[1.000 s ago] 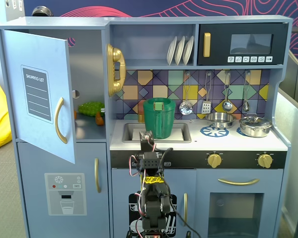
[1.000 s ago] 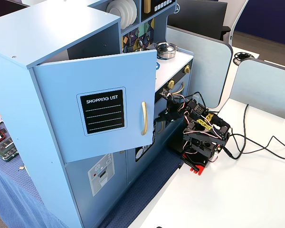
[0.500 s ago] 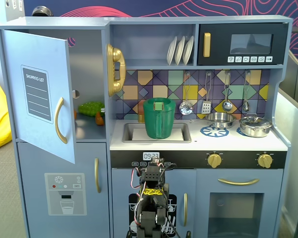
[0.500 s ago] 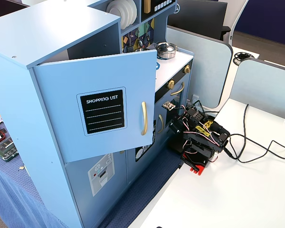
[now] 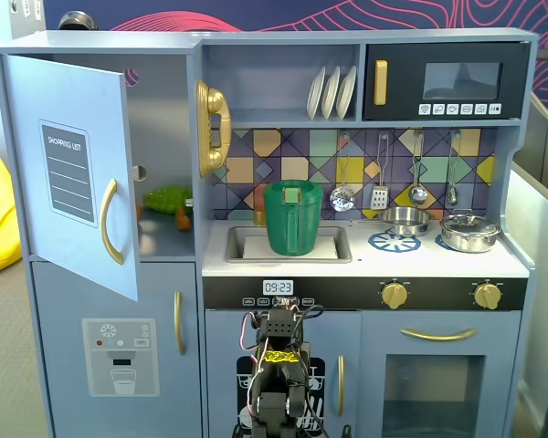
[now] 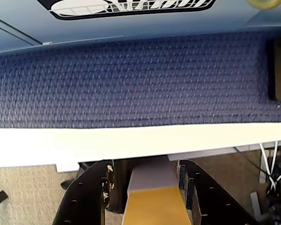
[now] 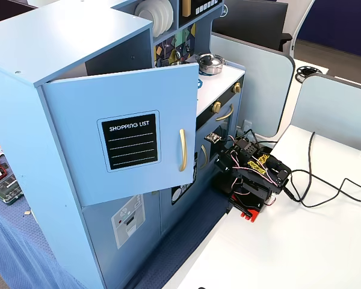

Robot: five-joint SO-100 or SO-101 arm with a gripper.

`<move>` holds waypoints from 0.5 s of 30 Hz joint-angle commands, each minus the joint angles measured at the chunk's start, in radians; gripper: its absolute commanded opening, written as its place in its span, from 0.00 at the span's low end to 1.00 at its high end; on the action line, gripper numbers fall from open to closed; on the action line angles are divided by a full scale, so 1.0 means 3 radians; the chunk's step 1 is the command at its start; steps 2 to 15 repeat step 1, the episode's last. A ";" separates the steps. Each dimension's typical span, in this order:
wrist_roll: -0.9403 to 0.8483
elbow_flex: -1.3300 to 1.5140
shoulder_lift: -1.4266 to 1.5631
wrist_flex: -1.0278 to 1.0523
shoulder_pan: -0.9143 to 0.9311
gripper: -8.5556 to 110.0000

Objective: Open the left cabinet door

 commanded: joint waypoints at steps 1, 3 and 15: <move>0.0153 0.0015 -0.0005 0.0547 -0.0015 0.15; 0.0153 0.0015 -0.0005 0.0547 -0.0015 0.15; 0.0153 0.0015 -0.0005 0.0547 -0.0015 0.15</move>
